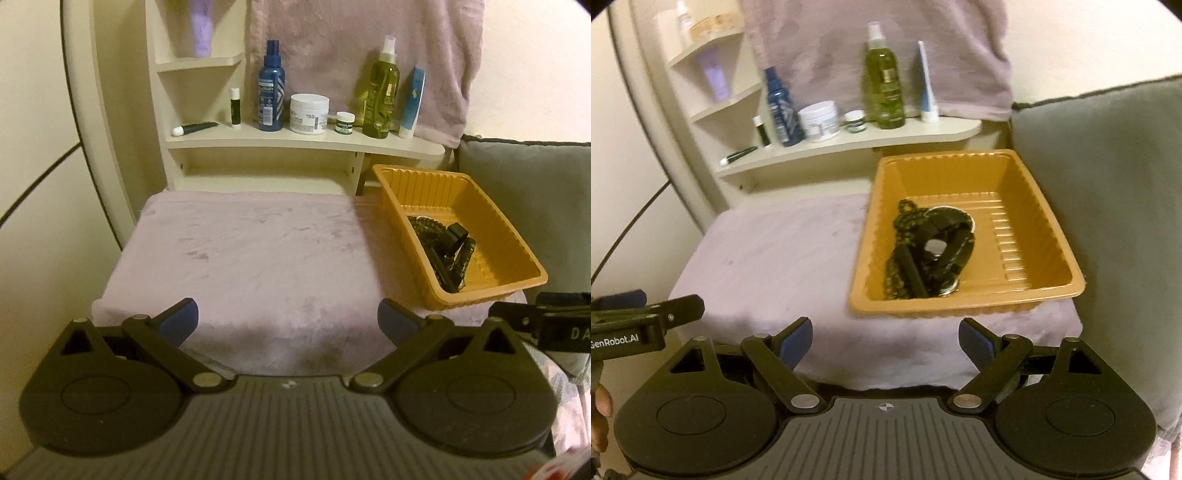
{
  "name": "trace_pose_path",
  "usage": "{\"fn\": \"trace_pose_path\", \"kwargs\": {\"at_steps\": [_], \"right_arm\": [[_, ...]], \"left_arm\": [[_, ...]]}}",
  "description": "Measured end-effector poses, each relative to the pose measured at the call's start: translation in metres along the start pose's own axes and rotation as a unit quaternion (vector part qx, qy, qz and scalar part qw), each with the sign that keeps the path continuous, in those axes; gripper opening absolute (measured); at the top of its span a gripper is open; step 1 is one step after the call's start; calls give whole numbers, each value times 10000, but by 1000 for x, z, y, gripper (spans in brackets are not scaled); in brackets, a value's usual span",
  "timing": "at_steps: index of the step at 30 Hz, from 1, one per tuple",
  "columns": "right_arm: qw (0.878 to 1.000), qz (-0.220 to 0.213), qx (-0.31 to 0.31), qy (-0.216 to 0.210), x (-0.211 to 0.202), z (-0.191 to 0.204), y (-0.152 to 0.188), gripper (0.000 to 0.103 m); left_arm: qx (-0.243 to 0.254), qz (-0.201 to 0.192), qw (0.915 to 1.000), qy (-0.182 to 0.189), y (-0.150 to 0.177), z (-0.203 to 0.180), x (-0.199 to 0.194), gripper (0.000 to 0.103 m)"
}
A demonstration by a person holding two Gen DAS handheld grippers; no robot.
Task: Organize jewelry
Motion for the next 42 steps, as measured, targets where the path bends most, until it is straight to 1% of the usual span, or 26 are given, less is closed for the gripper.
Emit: {"fn": "trace_pose_path", "kwargs": {"at_steps": [2,8,14,27,42], "right_arm": [[10000,31,-58,-59,-4,7,3,86],[9996,7,-268,-61,-15,22,8,86],[9998,-72,-187,-52,-21,21,7,86],[9999,-101,-92,-16,-24,17,6,86],[9999,-132,-68,-12,-26,15,5,86]], "left_arm": [[-16,-22,10000,-21,3,1,-8,102],[-80,-37,10000,-44,7,6,-22,102],[-18,-134,9999,-20,6,3,-33,103],[99,-183,9997,95,5,-6,-36,103],[114,-189,9997,94,5,-6,-35,103]]}}
Point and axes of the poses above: each gripper's, at about its wrist camera, not at the fingertips, and x roughly the way its jaws point, z to its left, y to its underside, the point moved 9 cm from there along x, roughly the way its jaws point, and after that the axes turned 13 degrees about -y, right-handed, at the moved point
